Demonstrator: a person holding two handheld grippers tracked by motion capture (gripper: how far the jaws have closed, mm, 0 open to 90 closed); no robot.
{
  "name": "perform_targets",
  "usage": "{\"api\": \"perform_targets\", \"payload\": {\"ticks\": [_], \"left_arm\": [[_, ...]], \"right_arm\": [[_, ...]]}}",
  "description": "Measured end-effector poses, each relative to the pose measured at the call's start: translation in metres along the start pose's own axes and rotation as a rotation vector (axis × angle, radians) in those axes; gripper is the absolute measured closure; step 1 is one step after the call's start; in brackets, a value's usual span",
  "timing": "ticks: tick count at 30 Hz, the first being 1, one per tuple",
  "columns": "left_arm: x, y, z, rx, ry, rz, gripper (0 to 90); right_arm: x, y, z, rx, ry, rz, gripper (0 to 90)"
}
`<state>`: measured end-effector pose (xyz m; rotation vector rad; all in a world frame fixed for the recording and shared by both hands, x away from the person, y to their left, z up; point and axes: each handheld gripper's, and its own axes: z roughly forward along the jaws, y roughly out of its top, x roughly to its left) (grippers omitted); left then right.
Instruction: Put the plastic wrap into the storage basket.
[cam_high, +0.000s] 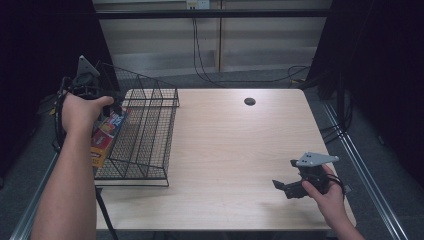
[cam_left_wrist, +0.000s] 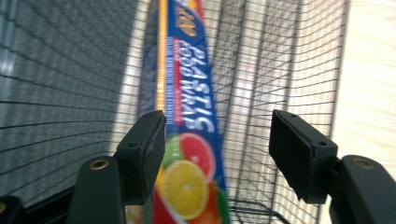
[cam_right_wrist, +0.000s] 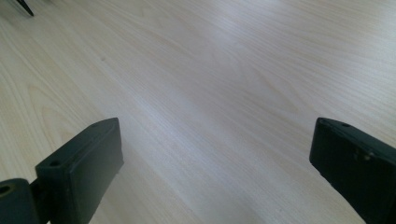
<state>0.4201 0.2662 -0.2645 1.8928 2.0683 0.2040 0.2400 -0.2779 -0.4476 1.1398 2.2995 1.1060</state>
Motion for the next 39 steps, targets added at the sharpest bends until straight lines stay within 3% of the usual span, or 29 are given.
{"api": "perform_targets", "payload": {"ticks": [11, 25, 29, 39], "left_arm": [[-0.02, -0.007, 0.0, -0.039, -0.067, 0.044, 33.6], [-0.04, -0.017, 0.01, -0.063, -0.137, 0.096, 21.1], [-0.047, -0.02, 0.013, -0.065, -0.141, 0.128, 19.7], [-0.07, -0.031, 0.02, -0.077, -0.199, 0.211, 17.8]], "right_arm": [[0.0, 0.0, 0.0, -0.005, 0.001, 0.003, 2.3], [0.001, 0.001, -0.001, -0.007, -0.002, 0.004, 2.3], [0.002, 0.0, 0.0, -0.005, -0.006, -0.003, 2.3], [0.002, 0.001, 0.0, -0.003, -0.003, -0.007, 2.3]]}}
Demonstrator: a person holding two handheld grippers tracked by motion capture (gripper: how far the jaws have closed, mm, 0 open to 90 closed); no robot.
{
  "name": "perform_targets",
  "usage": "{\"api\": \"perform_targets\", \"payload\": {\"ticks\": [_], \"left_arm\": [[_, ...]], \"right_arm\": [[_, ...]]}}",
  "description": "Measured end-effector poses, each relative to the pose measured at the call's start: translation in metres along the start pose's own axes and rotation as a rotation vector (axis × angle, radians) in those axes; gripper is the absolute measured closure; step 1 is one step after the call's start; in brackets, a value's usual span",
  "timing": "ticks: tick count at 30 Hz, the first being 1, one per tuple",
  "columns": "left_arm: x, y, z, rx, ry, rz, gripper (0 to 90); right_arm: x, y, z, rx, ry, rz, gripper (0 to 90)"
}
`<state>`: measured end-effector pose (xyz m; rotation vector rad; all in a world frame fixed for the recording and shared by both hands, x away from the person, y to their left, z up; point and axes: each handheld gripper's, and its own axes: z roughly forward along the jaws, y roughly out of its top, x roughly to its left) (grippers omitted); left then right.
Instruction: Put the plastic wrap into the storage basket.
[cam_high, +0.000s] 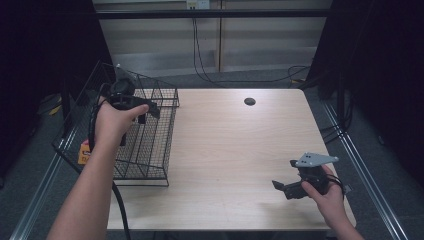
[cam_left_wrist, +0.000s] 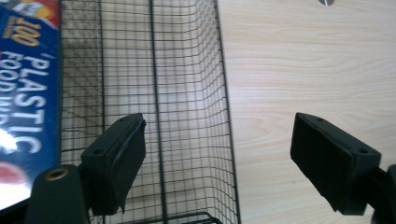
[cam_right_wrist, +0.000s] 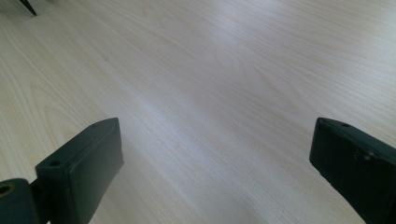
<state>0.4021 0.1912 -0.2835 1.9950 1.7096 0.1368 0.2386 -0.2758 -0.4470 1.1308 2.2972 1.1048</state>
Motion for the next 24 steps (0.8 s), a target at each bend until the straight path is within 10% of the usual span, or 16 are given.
{"api": "perform_targets", "payload": {"ticks": [24], "left_arm": [[-0.044, -0.025, 0.031, -0.004, -0.11, 0.154, 14.7]], "right_arm": [[0.001, 0.0, 0.0, 0.004, 0.001, -0.004, 2.2]]}}
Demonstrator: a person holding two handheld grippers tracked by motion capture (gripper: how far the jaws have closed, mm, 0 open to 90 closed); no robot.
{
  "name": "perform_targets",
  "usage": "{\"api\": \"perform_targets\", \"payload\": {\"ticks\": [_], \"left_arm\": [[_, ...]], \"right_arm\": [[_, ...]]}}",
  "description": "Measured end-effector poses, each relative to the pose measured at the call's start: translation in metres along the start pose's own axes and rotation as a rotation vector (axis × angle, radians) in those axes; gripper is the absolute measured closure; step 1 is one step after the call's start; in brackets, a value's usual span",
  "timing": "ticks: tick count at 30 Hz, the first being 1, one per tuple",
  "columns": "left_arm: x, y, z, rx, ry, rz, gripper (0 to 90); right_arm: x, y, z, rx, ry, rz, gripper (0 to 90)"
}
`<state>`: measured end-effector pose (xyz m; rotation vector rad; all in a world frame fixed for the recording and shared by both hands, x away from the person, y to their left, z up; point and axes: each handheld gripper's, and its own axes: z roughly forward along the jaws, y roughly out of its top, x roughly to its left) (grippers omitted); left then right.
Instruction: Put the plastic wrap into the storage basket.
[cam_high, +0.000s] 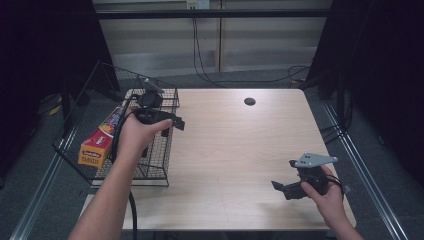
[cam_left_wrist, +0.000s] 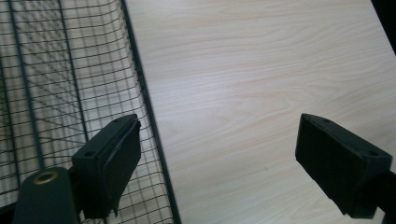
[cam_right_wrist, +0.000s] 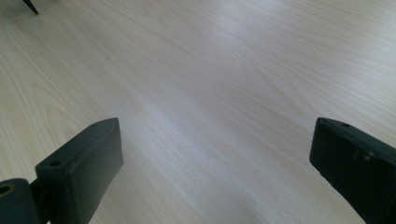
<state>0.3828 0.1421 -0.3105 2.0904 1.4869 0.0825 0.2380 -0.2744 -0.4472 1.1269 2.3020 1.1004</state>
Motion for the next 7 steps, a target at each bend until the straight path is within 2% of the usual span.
{"api": "perform_targets", "payload": {"ticks": [7], "left_arm": [[-0.0079, -0.0047, 0.0103, 0.003, -0.033, 0.043, 13.4]], "right_arm": [[-0.0029, -0.002, 0.0014, 0.004, -0.001, 0.006, 2.2]]}}
